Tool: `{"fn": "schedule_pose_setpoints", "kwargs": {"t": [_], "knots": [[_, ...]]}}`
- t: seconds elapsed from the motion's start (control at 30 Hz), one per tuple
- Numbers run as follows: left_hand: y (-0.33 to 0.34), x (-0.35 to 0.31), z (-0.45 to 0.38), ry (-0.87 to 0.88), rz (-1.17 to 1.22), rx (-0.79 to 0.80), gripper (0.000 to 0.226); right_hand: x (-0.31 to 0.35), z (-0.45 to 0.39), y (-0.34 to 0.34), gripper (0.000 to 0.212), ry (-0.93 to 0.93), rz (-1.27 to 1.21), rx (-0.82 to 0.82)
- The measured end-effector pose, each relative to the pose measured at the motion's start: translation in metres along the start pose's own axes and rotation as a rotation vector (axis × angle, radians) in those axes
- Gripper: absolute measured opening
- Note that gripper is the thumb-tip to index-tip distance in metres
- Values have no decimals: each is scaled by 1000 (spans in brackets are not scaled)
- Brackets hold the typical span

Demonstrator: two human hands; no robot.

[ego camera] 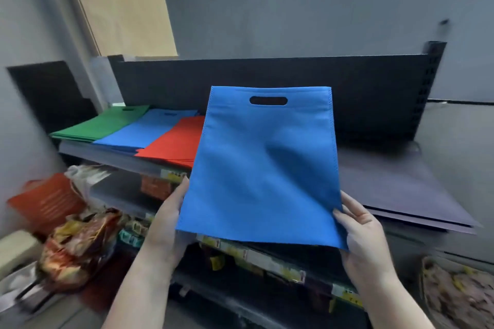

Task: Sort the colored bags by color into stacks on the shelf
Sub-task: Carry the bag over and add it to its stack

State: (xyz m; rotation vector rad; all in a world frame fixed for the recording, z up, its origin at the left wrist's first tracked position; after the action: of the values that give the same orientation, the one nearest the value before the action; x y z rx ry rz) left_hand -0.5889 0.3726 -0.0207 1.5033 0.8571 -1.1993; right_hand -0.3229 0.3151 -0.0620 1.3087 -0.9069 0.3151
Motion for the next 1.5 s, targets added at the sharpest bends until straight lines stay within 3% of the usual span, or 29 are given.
{"fn": "schedule_pose_setpoints", "kwargs": {"t": [0.1,0.3,0.47,0.6,0.8,0.93,1.2,1.5], "knots": [[-61,-6,22,69,-31,-127,52,-43,3,47,44,34,50,80],[-167,-27,42,222,-21,-397,39,-129,17,131,38,117,76,161],[-228,-47,42,298,-45,-497,33,-176,17,186,36,124,95,228],[-268,-59,26,299,-61,-588,52,-204,2,222,36,123,130,286],[-312,-86,-26,330,-158,-621,23,-239,-46,276,41,71,134,318],[-341,-105,-75,345,-194,-638,32,-253,-84,312,47,1,152,353],[-391,-123,-178,354,-322,-564,31,-274,-157,352,48,-148,278,343],[-441,-139,-283,405,-747,-488,25,-292,-209,381,41,-437,712,140]]}}
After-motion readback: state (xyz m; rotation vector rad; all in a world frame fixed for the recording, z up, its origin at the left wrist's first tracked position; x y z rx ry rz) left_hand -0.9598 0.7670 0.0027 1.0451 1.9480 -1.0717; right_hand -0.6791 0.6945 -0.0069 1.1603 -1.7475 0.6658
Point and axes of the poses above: each hand's wrist, its own z-axis away from the middle knuckle, its own y-axis out of the palm, x = y × z, the point moved 4 cm from there along -z, towards the middle knuckle, and after that the axes turned 11 degrees about -z, right-handed, at the moved point
